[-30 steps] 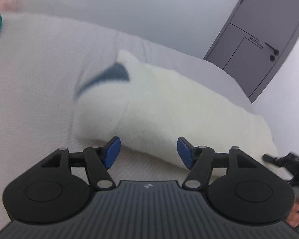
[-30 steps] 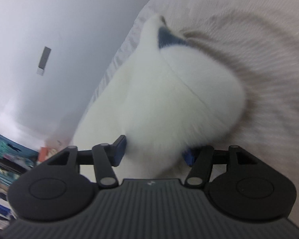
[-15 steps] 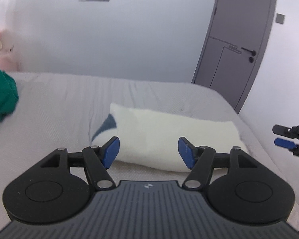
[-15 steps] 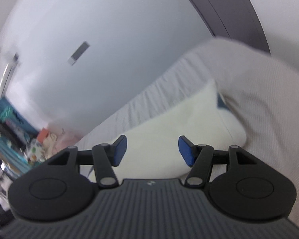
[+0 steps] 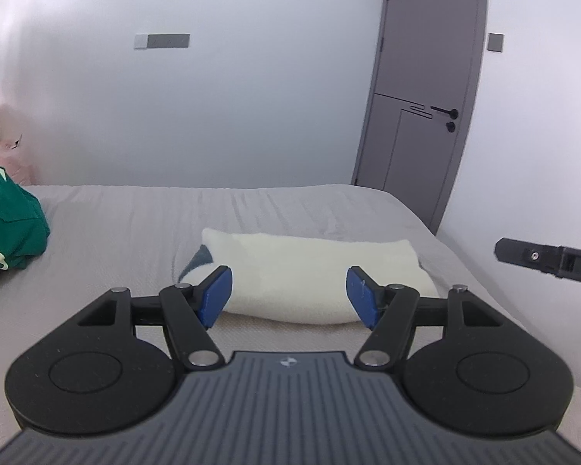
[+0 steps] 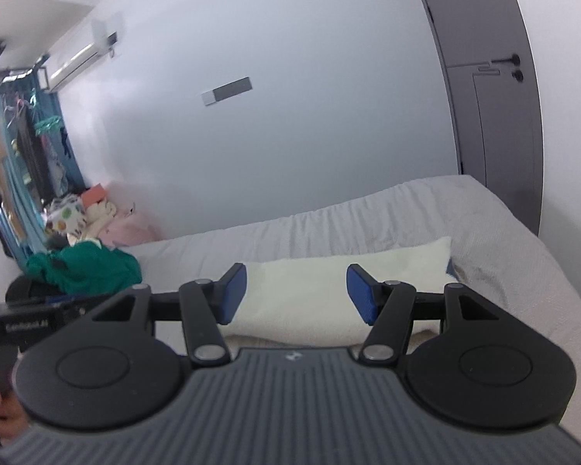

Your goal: Fold large clothes

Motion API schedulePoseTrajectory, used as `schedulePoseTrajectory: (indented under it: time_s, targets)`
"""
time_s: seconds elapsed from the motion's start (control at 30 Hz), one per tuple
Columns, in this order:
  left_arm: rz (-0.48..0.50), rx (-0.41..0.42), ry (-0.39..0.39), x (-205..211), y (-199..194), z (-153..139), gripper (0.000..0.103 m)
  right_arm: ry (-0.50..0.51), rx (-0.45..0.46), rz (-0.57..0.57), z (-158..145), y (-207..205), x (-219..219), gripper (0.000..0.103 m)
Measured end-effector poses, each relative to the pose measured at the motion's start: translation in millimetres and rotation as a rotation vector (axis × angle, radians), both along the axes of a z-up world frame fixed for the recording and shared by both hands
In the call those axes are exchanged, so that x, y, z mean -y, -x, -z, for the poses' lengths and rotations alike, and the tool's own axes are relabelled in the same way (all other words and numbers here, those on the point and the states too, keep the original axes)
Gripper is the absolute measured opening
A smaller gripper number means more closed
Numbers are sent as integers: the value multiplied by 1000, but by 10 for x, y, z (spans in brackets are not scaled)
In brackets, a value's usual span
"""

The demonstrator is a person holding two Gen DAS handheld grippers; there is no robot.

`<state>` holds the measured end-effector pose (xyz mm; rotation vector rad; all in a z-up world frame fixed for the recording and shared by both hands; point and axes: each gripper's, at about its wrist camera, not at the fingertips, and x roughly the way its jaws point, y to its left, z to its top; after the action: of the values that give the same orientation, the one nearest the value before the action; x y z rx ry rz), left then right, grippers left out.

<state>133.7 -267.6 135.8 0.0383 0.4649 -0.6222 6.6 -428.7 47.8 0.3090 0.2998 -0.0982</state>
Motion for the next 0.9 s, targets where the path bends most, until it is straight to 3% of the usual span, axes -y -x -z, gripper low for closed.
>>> schedulePoseTrajectory:
  time_s: [0.63,0.9]
  targets:
    - [-23,47,-17,-182,364,588,71,133,-36,46,473,340,-564,60]
    - [-36,34,-17,-196,331,745,71,120,-84,59,738,355,-649,60]
